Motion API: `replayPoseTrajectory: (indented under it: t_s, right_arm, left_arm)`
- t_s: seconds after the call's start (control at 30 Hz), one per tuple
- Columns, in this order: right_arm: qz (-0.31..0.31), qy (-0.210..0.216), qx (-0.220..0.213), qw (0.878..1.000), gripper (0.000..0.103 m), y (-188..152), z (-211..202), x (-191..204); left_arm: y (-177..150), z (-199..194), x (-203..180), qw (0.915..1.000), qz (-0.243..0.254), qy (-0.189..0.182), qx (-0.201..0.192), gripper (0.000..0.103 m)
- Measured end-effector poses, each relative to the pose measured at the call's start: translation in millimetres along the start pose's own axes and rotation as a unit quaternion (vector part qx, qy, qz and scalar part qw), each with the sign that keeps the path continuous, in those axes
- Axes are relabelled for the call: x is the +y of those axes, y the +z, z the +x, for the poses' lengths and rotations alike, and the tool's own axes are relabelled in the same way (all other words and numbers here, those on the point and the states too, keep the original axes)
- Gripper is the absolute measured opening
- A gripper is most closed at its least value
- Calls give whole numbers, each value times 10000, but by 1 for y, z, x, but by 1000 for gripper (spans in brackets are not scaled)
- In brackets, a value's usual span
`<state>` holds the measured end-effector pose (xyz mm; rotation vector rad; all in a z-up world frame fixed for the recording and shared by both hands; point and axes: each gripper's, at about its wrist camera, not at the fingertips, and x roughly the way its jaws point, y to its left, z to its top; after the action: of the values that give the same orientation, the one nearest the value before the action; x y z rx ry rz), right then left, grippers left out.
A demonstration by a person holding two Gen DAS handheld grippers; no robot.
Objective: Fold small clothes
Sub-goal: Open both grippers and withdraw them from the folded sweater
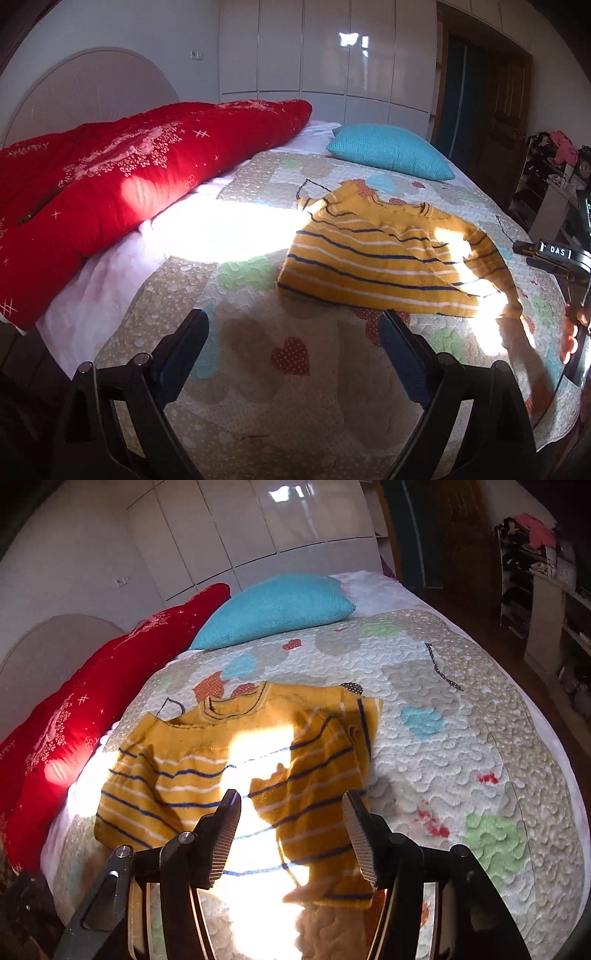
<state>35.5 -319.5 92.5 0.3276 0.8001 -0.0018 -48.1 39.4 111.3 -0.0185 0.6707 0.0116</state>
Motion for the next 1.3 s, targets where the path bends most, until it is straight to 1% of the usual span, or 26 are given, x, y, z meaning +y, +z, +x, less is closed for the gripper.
replayPoseTrajectory:
  t_s: [0.07, 0.13, 0.17, 0.2, 0.27, 0.37, 0.47, 0.57, 0.67, 0.9, 1.3]
  right_arm:
    - [-26, 102, -39, 9999, 65, -16, -14, 7]
    - [-65, 109, -49, 9999, 66, -32, -24, 16]
    - [-95, 126, -43, 9999, 66, -40, -28, 22]
    - [-131, 151, -38, 9998, 66, -46, -30, 27]
    - [-173, 217, -13, 9996, 67, -58, -32, 39]
    - [-132, 434, 99, 9989, 67, -71, -32, 53]
    - [-175, 549, 179, 9982, 68, -82, -30, 65]
    - [-356, 446, 250, 9981, 68, -91, -24, 76]
    - [-433, 431, 359, 9975, 68, -99, -19, 82]
    - [-315, 402, 557, 9971, 69, -114, -9, 77]
    - [-138, 253, 665, 9974, 70, -125, -2, 60]
  left_arm:
    - [1, -13, 2, 9991, -37, 231, -354, 103]
    - [3, -22, 5, 9979, -47, 327, -555, 103]
    - [4, -25, 6, 9980, -57, 283, -569, 103]
    - [4, -27, 6, 9985, -64, 155, -530, 103]
    - [5, -27, 7, 9994, -99, -125, -298, 103]
    - [2, -24, 8, 9995, -163, -276, -14, 103]
    - [-3, -20, 8, 9996, -138, -225, 76, 103]
    - [-6, -14, 11, 9994, -175, -199, 202, 103]
    - [-10, -11, 15, 9991, -216, -186, 305, 103]
    - [-14, -5, 16, 9989, -193, -100, 417, 103]
    - [-24, 11, 7, 9976, -52, -77, 684, 103]
